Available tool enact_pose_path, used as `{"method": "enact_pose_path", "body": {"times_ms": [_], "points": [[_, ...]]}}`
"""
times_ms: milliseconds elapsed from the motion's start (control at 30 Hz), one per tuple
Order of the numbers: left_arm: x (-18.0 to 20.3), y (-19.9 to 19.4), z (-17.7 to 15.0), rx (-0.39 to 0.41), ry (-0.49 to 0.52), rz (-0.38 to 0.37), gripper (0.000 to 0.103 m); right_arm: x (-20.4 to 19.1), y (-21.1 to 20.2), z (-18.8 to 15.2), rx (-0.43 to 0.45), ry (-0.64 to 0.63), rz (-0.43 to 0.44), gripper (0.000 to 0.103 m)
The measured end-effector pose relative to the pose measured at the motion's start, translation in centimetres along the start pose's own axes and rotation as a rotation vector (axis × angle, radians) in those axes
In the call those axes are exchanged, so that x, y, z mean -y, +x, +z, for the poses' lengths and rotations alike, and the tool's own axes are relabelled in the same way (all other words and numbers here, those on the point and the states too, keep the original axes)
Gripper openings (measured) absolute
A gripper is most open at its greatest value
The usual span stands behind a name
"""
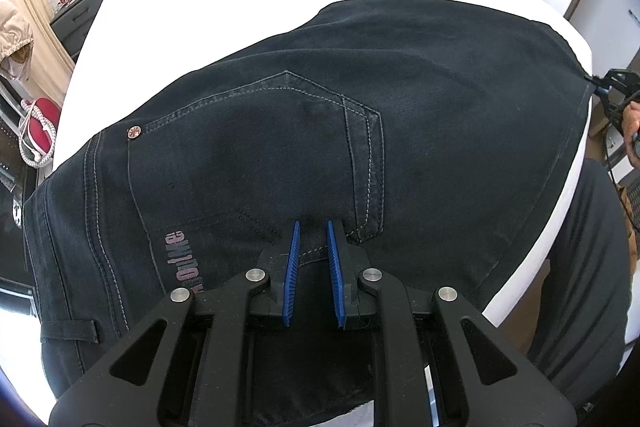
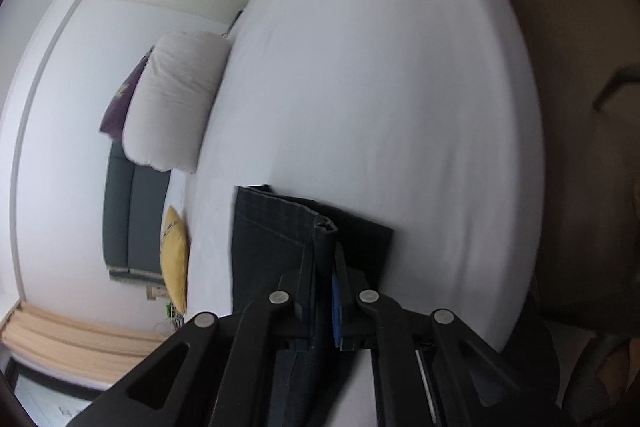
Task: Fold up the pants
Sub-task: 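Hold the leg ends with the right gripper and press them flat, then open the right gripper and release the folded leg ends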
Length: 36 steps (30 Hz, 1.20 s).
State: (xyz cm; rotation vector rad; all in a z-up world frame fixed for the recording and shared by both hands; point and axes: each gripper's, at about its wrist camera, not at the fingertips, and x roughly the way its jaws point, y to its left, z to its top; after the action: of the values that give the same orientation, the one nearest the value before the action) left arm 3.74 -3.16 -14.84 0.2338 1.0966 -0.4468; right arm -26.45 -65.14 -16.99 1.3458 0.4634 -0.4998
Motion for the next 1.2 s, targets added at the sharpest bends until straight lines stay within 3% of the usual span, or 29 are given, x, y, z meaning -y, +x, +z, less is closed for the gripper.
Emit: {"method": "enact_pose_path", "body": {"times_ms": [167,267,367,467,567,633,700,733,767,833,900,1000,1067,1200], "points": [[-0.9,-0.4,-0.1,0.0,-0.01,-0.027,0.014,0.8,1.4,0.0,0.015,-0.049,-0.041,0.006],[-1.2,-1.2,-0.3,-0.006,-0.018,-0.013,0.014,1.7,1.5,-0.3,0.034,0.015,-0.016,0.006],[-1.6,-2.5,-1.0,0.031,-0.018,-0.006,0.014,0.5,0.3,-0.6,0.071,-0.05,-0.037,0.006],[-2.0,-2.3,-1.6,0.041,-0.011,0.005,0.014,1.0,0.7,-0.3,0.064,-0.031,-0.04,0.006],[-2.5,-2.0,-1.6,0.046,-0.043,-0.011,0.014,1.0,2.6,-0.4,0.043,-0.112,-0.071,0.004],[-2.7,-1.9,-1.5,0.047,-0.04,-0.017,0.014,-0.2,1.6,0.0,0.028,-0.144,-0.116,0.008],[-3.1,-1.9,-1.5,0.047,-0.05,-0.028,0.014,-3.3,-0.2,-0.1,0.055,-0.251,-0.248,0.044],[-3.1,-1.8,-1.4,0.047,-0.054,-0.033,0.014,-5.0,-1.3,-0.4,0.092,-0.299,-0.297,0.045],[-3.0,-1.7,-1.5,0.046,-0.056,-0.035,0.014,-7.1,-2.3,-0.7,0.109,-0.36,-0.279,0.045],[-3.2,-1.6,-1.4,0.044,-0.061,-0.041,0.014,-11.7,-1.7,-1.8,0.024,-0.508,-0.211,0.045],[-3.3,-1.4,-1.1,0.044,-0.058,-0.045,0.014,-17.6,1.8,-4.9,-0.1,-0.821,-0.251,0.045],[-3.2,-1.3,-1.0,0.044,-0.063,-0.051,0.014,-21.5,6.8,-8.0,-0.174,-1.196,-0.321,0.048],[-3.4,-1.3,-1.1,0.045,-0.07,-0.057,0.014,-21.8,9.4,-6.5,-0.187,-1.234,-0.377,0.052],[-3.4,-1.1,-1.0,0.039,-0.068,-0.058,0.014,-20.0,12.9,-1.7,-0.205,-1.191,-0.471,0.053]]}}
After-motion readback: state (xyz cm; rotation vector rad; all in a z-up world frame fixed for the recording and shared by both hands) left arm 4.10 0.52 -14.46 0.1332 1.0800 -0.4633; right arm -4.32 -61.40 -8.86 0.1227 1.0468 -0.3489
